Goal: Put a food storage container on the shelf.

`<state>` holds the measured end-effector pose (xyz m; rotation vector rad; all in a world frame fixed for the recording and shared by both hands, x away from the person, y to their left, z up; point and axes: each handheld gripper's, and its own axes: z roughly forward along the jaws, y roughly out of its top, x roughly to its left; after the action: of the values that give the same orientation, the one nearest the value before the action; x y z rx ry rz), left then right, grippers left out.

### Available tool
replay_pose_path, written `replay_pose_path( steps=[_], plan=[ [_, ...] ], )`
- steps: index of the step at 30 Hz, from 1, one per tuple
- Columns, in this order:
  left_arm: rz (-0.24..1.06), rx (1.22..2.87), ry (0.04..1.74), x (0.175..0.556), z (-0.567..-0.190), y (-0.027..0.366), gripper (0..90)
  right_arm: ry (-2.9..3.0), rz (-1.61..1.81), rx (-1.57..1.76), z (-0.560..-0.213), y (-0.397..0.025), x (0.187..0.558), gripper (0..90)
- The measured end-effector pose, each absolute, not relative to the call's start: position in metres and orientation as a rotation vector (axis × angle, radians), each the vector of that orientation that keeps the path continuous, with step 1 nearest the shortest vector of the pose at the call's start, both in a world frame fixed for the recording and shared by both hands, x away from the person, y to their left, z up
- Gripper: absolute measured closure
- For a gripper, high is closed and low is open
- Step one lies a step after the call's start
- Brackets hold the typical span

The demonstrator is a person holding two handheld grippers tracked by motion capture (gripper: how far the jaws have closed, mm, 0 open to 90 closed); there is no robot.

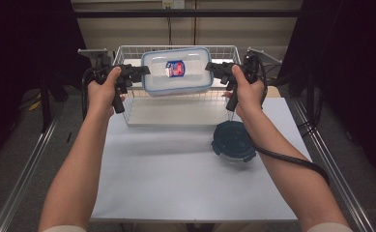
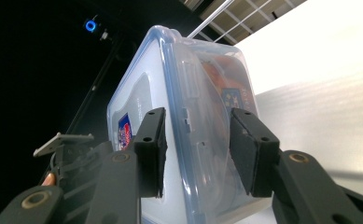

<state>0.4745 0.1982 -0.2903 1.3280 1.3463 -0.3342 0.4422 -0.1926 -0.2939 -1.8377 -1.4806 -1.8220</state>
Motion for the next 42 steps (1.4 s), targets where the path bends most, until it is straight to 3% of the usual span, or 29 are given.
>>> replay_pose_path(
  steps=[14, 16, 21, 30, 36, 42],
  plan=[
    [-0.262, 1.281, 1.400, 0.505, -0.287, 0.196, 52.5, -1.365, -1.815, -1.931, -0.302, -0.184, 0.472, 54.1],
    [-0.260, 1.278, 1.371, 0.504, -0.286, 0.198, 59.0, -1.427, -1.828, -1.953, -0.300, -0.184, 0.472, 53.1],
    [-0.200, 1.328, 1.330, 0.494, -0.278, 0.200, 52.1, -1.464, -1.851, -1.941, -0.299, -0.187, 0.465, 51.7],
    [-0.121, 1.365, 1.304, 0.463, -0.281, 0.198, 52.6, -1.474, -1.891, -1.907, -0.303, -0.195, 0.439, 53.7],
    [-0.136, 1.353, 1.282, 0.446, -0.288, 0.196, 61.3, -1.512, -1.857, -1.893, -0.307, -0.198, 0.424, 67.3],
    [-0.158, 1.373, 1.268, 0.433, -0.294, 0.194, 76.2, -1.568, -1.803, -1.861, -0.317, -0.196, 0.419, 85.8]
  ],
)
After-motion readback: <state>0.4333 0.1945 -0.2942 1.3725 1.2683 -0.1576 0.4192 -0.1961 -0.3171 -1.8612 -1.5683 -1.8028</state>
